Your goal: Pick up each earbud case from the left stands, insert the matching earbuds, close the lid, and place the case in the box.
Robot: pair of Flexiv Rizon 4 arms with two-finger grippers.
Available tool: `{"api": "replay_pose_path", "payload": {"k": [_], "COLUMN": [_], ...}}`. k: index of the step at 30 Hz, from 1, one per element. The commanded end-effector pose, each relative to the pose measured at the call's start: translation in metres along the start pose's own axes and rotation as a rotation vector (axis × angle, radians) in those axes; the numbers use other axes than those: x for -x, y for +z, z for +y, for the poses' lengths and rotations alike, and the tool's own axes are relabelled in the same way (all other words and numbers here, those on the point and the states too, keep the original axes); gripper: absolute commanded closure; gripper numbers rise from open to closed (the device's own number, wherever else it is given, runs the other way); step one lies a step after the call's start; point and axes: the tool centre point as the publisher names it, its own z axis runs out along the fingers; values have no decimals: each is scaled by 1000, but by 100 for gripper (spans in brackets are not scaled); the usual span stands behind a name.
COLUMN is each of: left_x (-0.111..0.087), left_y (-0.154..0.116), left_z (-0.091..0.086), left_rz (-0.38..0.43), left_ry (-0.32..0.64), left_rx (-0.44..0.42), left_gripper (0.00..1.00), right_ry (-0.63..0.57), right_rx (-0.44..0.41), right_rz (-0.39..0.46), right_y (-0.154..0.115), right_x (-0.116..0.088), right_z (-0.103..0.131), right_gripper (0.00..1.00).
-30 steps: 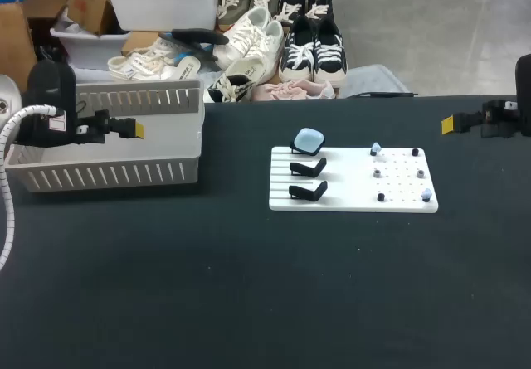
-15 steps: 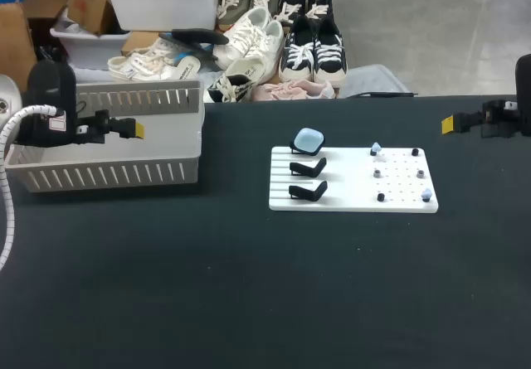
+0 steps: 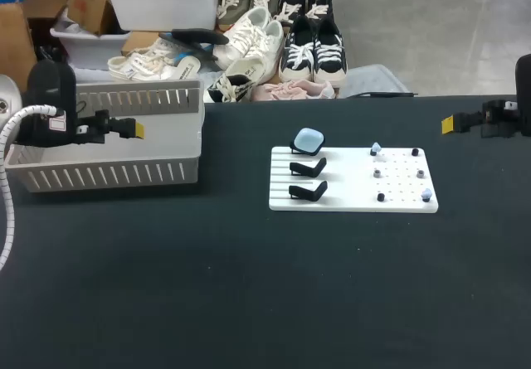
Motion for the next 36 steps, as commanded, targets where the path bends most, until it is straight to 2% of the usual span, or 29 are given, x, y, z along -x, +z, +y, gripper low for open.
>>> {"api": "replay_pose_path", "payload": {"k": [1, 14, 16, 18, 24, 26, 30, 36], "left_x": [1, 0, 2, 5, 20, 26, 39, 57], "left_y": [0, 3, 9, 16, 42, 51, 67, 85], "left_z": [0, 1, 1, 1, -2, -4, -10, -19], "left_rz": [5, 5, -20, -32, 2, -14, 25, 39], "left_ry": [0, 11, 44, 120, 284, 354, 442, 571], "left_rx": [1, -10, -73, -39, -97, -138, -149, -207], "left_gripper": [0, 0, 0, 0, 0, 0, 0, 0], "right_ry": [0, 0, 0, 0, 0, 0, 0, 0], "right_rx": [0, 0, 0, 0, 0, 0, 0, 0], "right_rz": [1, 1, 1, 1, 1, 1, 1, 1], "right_y": [0, 0, 0, 0, 0, 0, 0, 0], "right_x": [0, 0, 0, 0, 0, 0, 0, 0], "right_z": [0, 0, 0, 0, 0, 0, 0, 0], "right_gripper": [0, 0, 0, 0, 0, 0, 0, 0]}}
